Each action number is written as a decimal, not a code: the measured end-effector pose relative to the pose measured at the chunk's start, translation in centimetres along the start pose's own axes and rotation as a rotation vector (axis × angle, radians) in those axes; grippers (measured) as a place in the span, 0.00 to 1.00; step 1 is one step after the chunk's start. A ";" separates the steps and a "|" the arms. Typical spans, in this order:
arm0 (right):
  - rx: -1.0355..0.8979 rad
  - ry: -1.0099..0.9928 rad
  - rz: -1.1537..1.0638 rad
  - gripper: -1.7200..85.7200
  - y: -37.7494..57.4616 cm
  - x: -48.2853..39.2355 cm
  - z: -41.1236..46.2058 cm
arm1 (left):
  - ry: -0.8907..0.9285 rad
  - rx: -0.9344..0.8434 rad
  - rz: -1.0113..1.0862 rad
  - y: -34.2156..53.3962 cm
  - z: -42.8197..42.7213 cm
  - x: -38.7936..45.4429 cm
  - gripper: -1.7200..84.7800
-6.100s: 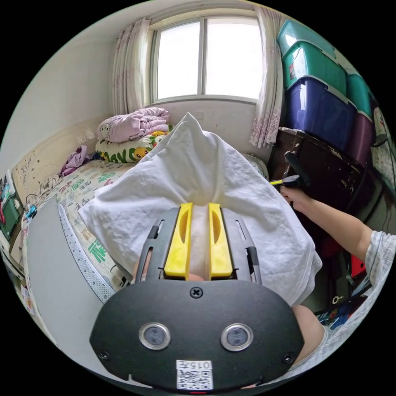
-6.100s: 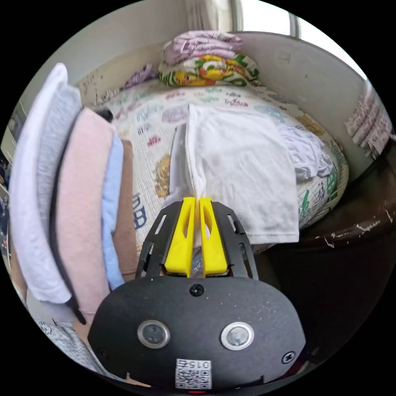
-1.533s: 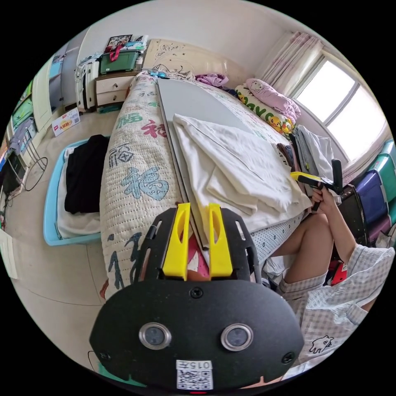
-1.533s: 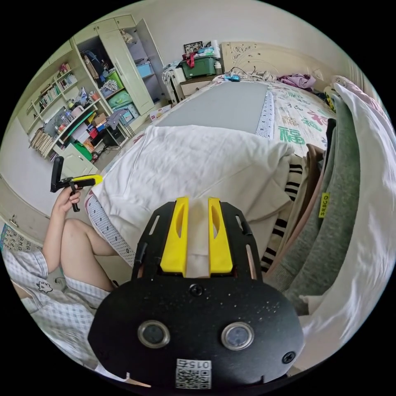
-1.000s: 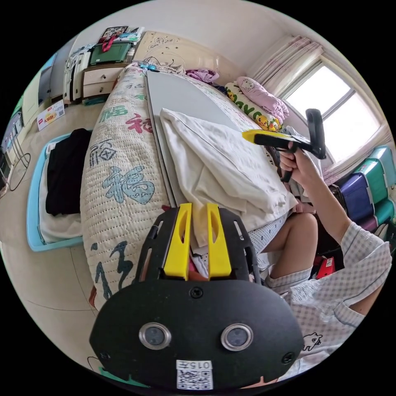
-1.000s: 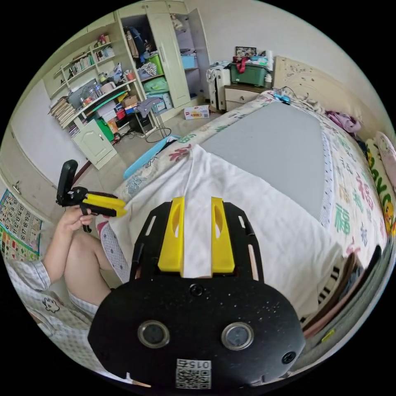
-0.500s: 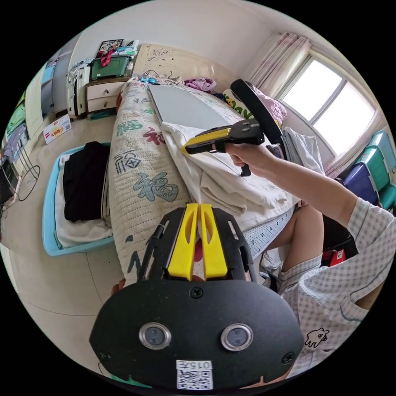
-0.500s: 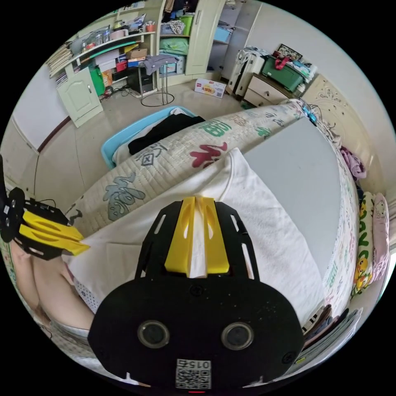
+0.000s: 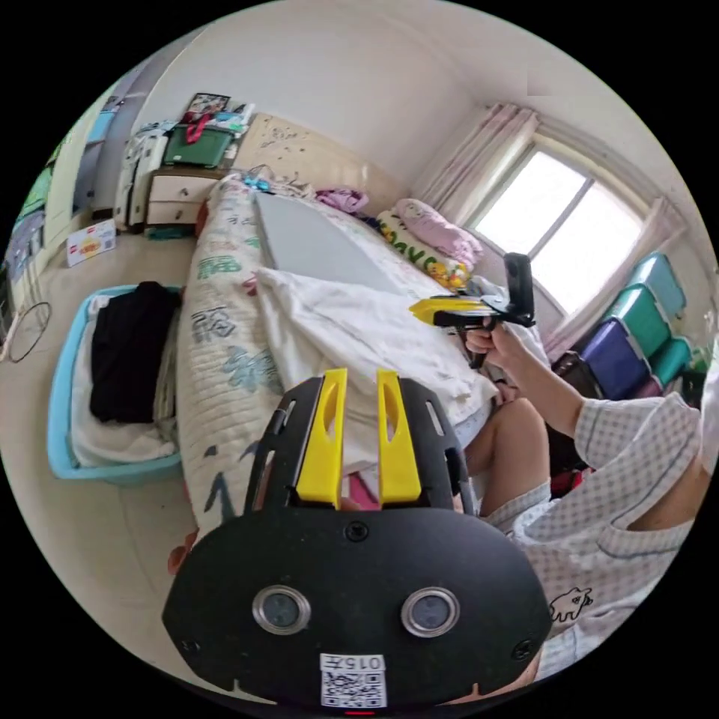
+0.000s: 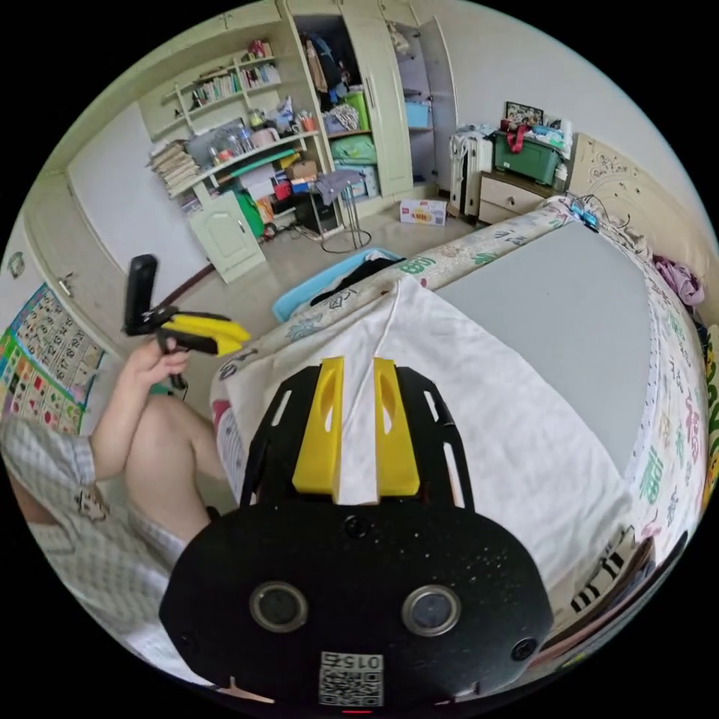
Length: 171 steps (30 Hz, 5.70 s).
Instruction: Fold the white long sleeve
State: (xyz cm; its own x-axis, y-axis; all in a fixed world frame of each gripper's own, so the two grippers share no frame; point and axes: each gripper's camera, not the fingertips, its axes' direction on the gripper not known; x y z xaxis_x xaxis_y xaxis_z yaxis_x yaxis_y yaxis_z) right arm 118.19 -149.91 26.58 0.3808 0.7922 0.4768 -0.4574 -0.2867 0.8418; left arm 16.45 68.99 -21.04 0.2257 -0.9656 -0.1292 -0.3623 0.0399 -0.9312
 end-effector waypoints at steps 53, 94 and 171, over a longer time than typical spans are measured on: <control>-0.051 0.095 0.086 0.02 12.3 1.5 -20.1 | -0.077 -0.154 0.482 -0.1 12.4 12.0 0.07; -0.197 0.175 0.076 0.03 10.4 -4.2 -4.2 | -0.082 -0.329 0.457 -2.6 18.1 10.6 0.04; -0.031 0.377 0.566 0.14 -15.0 4.3 -7.0 | -0.048 0.049 0.280 -6.8 18.3 13.9 0.12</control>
State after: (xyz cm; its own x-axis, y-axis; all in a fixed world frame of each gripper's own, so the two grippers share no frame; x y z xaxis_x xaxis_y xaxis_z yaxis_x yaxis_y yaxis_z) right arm 121.06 -138.46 14.26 -0.2277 0.6604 0.7156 -0.5290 -0.7009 0.4785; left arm 38.60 60.02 -22.69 0.1659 -0.9020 -0.3985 -0.3726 0.3169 -0.8722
